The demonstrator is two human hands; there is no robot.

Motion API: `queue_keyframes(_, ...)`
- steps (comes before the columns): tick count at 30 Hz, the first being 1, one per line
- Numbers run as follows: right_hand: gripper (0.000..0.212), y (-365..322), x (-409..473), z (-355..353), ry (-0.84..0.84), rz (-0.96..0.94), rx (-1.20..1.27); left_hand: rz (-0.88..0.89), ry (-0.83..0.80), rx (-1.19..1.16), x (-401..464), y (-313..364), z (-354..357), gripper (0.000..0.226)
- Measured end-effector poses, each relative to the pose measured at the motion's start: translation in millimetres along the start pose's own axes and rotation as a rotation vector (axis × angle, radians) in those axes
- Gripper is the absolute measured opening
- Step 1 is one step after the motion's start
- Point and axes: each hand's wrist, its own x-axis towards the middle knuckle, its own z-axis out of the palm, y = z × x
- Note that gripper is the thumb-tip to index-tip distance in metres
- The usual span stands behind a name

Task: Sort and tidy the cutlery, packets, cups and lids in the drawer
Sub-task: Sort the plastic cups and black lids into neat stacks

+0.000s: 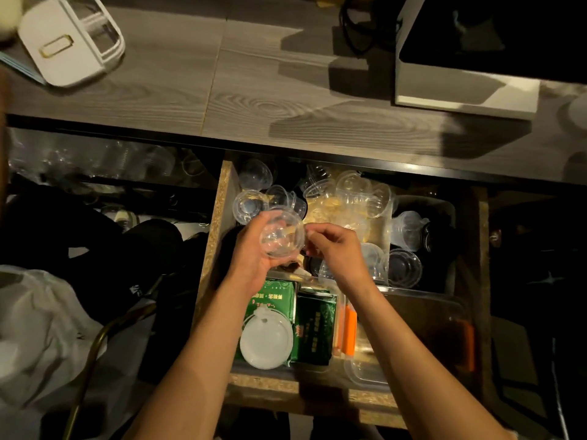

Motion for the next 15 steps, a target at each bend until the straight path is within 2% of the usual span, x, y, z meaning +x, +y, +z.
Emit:
queue_keyframes(3, 0.012, 9.1, 10.5, 5.0, 0.040, 0.007, -0.051, 0.000, 0.080, -0.095, -5.5, 4.9, -16.8, 0.038)
queue_keyframes(5, 0.015, 21.3, 23.1, 7.9, 0.051, -0.004, -0.226, 0.013, 0.117, -0.114, -7.5, 7.3, -28.4, 0.034)
queue_keyframes(8, 0.033, 44.0, 45.0, 12.1, -0.153, -0.054, -0.745, 0.029, 0.131, -0.152, -8.2, 8.4, -41.5, 0.025)
queue_keyframes(10, 0.039, 57.0, 57.3, 19.0, -0.283, -0.073, -0.971, 0.033, 0.126, -0.172, -9.5, 8.9, -46.7, 0.028)
queue_keyframes(12, 0.038, 61.9, 64.4, 27.5, -0.336, -0.057, -1.019, 0.026, 0.126, -0.183, -9.7, 9.8, -50.2, 0.039)
queue_keyframes(15, 0.047, 61.2, 69.9, 36.2, -0.440, -0.009, -1.030, 0.019, 0.122, -0.193, -9.9, 9.9, -55.0, 0.040)
